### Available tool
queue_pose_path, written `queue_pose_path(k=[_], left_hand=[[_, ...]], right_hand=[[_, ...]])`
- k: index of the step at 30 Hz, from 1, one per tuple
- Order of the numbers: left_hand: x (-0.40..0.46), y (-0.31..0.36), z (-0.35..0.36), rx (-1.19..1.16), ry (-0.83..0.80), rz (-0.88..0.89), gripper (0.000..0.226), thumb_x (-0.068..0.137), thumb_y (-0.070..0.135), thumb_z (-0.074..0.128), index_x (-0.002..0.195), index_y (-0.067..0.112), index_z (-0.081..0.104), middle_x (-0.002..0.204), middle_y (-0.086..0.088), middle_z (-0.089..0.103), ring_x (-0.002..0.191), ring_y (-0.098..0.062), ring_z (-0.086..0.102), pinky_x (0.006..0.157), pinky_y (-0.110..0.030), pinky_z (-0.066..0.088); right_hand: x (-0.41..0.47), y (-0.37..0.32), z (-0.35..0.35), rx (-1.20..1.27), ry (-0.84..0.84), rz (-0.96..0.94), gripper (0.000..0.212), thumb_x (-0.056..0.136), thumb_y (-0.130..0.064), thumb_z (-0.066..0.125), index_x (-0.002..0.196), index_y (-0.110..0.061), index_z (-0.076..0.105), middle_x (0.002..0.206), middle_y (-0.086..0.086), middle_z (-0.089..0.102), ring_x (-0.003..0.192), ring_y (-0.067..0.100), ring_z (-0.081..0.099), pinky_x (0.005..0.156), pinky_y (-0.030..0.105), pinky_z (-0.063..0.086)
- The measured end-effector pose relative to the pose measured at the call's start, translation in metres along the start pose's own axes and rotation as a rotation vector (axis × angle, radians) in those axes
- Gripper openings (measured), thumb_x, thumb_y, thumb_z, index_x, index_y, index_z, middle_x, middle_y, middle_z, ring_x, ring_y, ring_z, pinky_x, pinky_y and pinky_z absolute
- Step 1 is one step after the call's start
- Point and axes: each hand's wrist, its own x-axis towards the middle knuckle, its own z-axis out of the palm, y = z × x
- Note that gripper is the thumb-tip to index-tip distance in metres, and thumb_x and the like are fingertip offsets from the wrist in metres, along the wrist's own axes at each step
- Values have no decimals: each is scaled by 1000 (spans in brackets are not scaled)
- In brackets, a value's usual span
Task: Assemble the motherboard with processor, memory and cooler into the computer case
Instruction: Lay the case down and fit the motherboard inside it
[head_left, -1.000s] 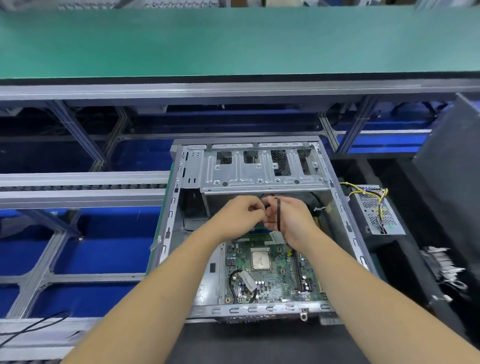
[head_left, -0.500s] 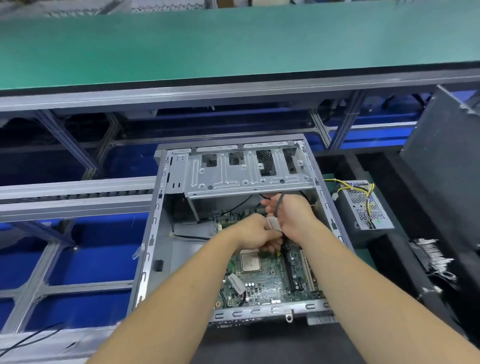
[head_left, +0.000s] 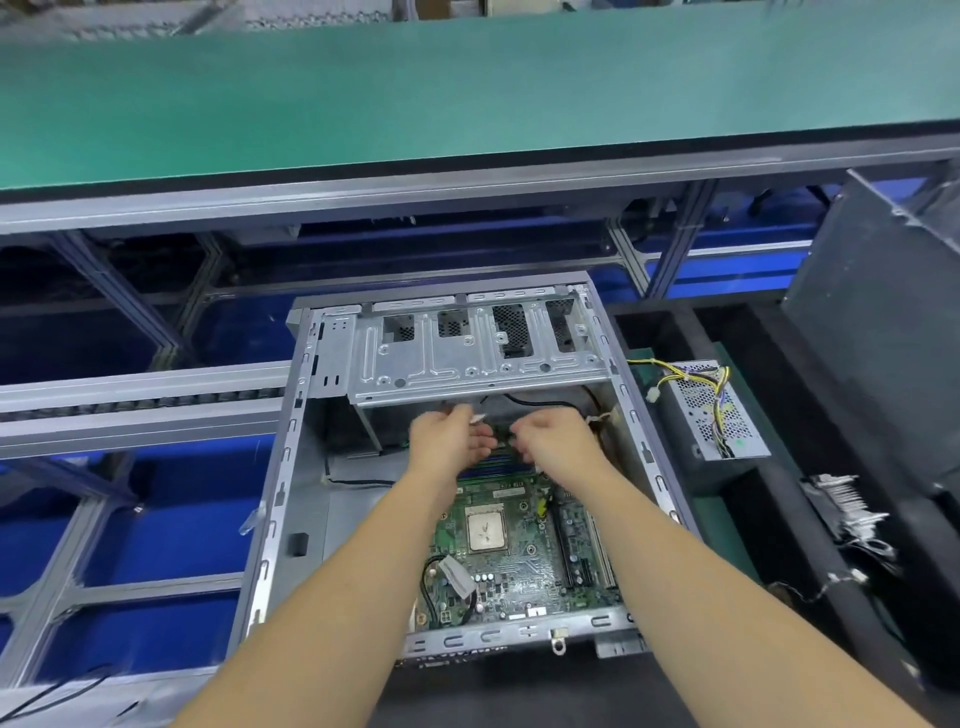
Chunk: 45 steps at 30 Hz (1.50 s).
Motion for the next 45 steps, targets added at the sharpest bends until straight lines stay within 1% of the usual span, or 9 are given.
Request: queue_pose_path(k=[4,9,11,18,23,29,35,41,45], left_hand=[[1,5,-12,-223,67,-30,14,101,6,47,95,-3,56,78,-18,67,57,-22,65,52,-26,56],[2,0,-15,-220,35,-47,18,101,10,49,103,-5,58,75,-15,70,58,-20,64,53,-27,55],[4,-2,-13,-168,10,-35,20,100,11,48,104,-4,61,77,-12,73,60,-19,65,57,-28,56],[11,4,-17,436,122,220,35,92,28,50,60,14,50,59,-3,52,59,-23,48,59,-32,38],[21,8,-49,1091,179,310,44,93,28,52,53,10,44,61,-7,49,60,-27,48,53,-26,34],[20,2,-58,1527,125,479,16,97,12,52,92,9,66,93,-12,63,97,-31,57,63,-35,42],[16,7,-66,1828,122,472,29,79,-13,58,95,9,64,80,-6,54,68,-29,53,58,-35,41],[17,-1,-58,1925,95,449,33,84,-12,54,111,6,64,115,-12,58,98,-32,64,66,-39,48],[13,5,-36,1963,-1,428,36,83,-13,55,112,7,64,110,-11,61,96,-30,55,65,-39,42]], right_hand=[[-7,4,11,-324,-204,-163,27,89,-24,70,113,-12,73,80,-3,70,71,8,59,69,23,47],[-4,4,10,-319,-46,-241,33,96,-40,65,103,-9,73,92,8,74,87,21,66,81,36,54],[-3,3,10,-429,-46,-268,39,100,-42,56,83,-10,71,76,6,68,74,23,62,66,34,49],[-1,1,11,-425,132,-177,49,98,-24,52,52,-12,40,52,1,39,46,18,37,48,27,31],[8,8,0,-231,275,48,32,95,-11,53,66,1,55,60,15,54,54,24,43,53,29,34],[13,12,2,-225,305,73,38,98,-15,50,62,-9,41,57,6,45,51,24,39,49,29,29],[15,9,11,-320,196,-70,46,104,-30,50,62,-11,50,55,4,51,48,21,45,44,28,28],[16,6,12,-407,181,-133,35,101,-26,57,81,-3,72,59,6,58,51,18,50,49,27,37],[14,5,5,-492,269,-86,26,99,-29,60,92,-11,77,61,2,57,59,26,58,53,27,44]])
